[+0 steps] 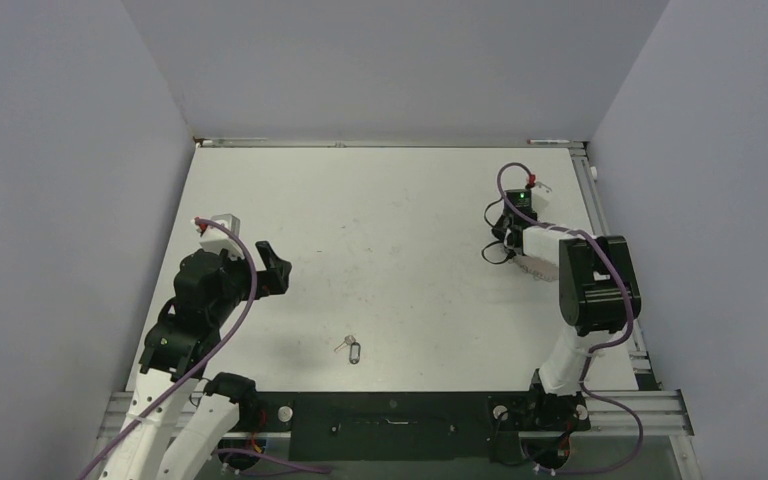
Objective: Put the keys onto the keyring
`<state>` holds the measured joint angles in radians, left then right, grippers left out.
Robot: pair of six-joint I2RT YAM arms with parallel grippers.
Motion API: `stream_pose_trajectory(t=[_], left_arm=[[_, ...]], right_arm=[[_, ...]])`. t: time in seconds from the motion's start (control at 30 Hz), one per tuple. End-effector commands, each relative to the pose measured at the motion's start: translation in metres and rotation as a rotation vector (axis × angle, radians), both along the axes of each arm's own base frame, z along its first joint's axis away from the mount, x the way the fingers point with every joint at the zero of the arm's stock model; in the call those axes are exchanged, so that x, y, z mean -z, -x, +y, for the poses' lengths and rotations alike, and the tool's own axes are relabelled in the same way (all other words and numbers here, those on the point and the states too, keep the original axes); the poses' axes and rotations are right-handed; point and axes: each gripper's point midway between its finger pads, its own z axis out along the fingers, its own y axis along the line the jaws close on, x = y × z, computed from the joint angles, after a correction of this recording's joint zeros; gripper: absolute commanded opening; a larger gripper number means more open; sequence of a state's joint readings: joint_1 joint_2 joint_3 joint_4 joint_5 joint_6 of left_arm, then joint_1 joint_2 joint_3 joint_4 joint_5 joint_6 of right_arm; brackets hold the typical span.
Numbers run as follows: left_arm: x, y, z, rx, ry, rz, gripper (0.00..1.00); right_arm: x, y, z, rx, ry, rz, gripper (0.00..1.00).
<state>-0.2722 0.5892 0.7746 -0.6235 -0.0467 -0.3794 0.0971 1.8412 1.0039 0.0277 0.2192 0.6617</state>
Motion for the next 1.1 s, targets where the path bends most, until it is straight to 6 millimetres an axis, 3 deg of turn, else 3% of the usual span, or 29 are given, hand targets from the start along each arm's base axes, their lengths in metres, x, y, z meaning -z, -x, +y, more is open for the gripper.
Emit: stream_pose_trajectory(t=[0.0, 0.1, 0.43, 0.63, 1.07], left_arm=[[-0.010, -0.004, 0.001, 0.002, 0.000, -0.053, 0.93], [-0.011, -0.004, 0.001, 0.002, 0.002, -0.057, 0.93], [-0.011, -0.005, 0.001, 0.002, 0.003, -0.062, 0.93], [-0.014, -0.004, -0.003, 0.029, 0.007, -0.090, 0.92], [-0.043, 0.015, -0.038, 0.264, 0.082, -0.269, 0.89]], right_arm=[[-0.034, 0.005, 0.045, -0.265, -0.063, -0.123, 0.05], [-0.040, 0.024, 0.067, -0.368, -0.116, -0.150, 0.05], [-0.093, 0.063, 0.155, -0.749, -0.203, -0.262, 0.05], [-0.129, 0.093, 0.187, -0.943, -0.281, -0.353, 0.05], [-0.209, 0.163, 0.250, -1.385, -0.333, -0.510, 0.05]])
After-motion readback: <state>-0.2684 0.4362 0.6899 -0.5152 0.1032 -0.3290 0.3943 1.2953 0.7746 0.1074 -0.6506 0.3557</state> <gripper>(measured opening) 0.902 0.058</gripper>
